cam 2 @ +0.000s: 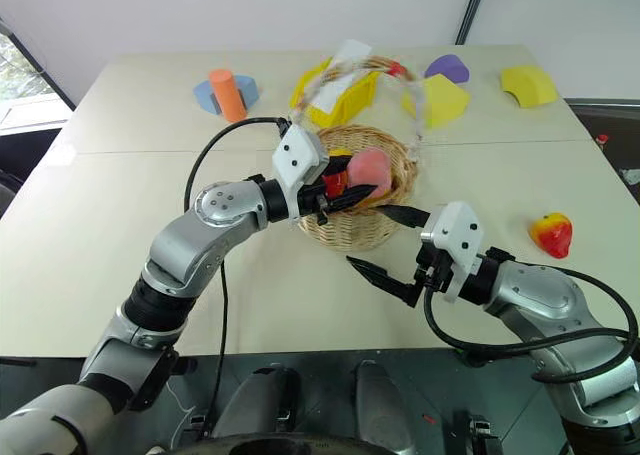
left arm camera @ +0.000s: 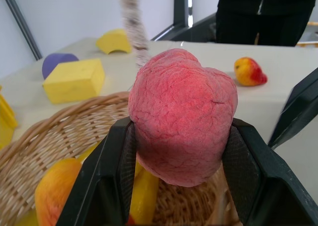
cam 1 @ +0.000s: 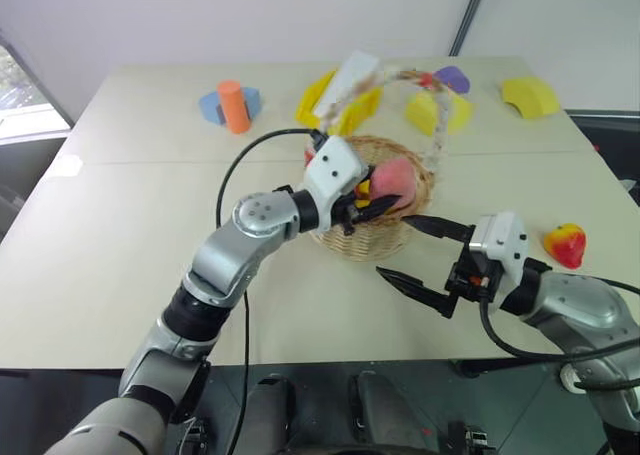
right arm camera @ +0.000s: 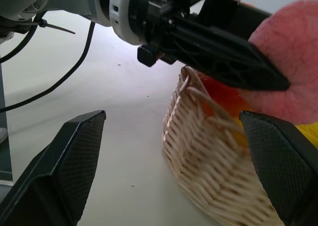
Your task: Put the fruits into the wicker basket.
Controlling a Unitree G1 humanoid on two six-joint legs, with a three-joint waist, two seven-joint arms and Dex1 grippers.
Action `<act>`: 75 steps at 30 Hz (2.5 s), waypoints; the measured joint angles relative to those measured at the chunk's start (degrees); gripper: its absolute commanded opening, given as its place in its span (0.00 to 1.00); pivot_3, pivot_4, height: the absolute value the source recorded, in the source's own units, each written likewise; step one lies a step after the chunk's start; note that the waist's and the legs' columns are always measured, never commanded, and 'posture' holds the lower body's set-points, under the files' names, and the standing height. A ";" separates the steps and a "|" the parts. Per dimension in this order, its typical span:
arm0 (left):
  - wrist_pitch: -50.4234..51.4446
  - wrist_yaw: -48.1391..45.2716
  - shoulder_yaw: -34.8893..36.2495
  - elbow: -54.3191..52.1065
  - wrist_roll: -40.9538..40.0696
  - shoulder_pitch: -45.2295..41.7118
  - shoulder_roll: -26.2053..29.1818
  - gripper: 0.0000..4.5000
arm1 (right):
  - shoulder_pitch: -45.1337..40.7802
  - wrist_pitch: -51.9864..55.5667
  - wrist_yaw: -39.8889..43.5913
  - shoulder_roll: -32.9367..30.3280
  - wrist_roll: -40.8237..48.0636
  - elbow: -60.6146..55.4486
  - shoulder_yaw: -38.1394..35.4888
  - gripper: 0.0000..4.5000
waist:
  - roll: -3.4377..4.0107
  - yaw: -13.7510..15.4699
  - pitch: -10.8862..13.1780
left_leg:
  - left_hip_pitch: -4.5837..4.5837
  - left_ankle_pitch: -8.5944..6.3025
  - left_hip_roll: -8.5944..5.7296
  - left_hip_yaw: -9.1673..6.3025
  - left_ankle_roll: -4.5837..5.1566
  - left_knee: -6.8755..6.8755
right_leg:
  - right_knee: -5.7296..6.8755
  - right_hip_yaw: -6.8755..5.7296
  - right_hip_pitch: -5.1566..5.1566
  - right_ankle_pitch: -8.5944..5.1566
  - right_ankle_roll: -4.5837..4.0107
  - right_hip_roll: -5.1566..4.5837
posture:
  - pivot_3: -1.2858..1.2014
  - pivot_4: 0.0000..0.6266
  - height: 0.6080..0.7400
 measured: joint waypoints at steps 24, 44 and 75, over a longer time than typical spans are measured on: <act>6.10 -18.33 4.80 -15.58 -21.58 10.37 6.80 0.99 | 1.97 -1.83 -19.89 1.60 -16.94 35.08 -21.17 1.00 | 0.19 -0.39 -0.09 | 0.12 0.01 -0.02 0.14 -0.02 0.02 | 0.02 0.12 0.13 -0.01 -0.01 0.06 | 0.52 0.24 1.00; 0.62 -19.07 4.44 -11.52 -16.92 11.58 9.15 1.00 | -8.70 -1.46 -21.40 4.35 -18.06 50.38 -19.33 0.50 | 0.30 -0.25 -0.13 | 0.15 0.01 0.00 0.16 -0.01 0.01 | 0.06 0.15 0.12 -0.01 -0.02 0.11 | 0.52 0.24 1.00; -4.39 -16.81 21.90 -7.55 -17.20 22.88 17.22 1.00 | -28.29 8.30 -16.26 12.81 -15.16 16.81 12.39 0.98 | 0.36 -0.21 -0.07 | -0.14 0.02 -0.08 -0.06 -0.04 -0.11 | -0.04 0.00 -0.17 -0.02 -0.04 -0.20 | 0.52 0.24 1.00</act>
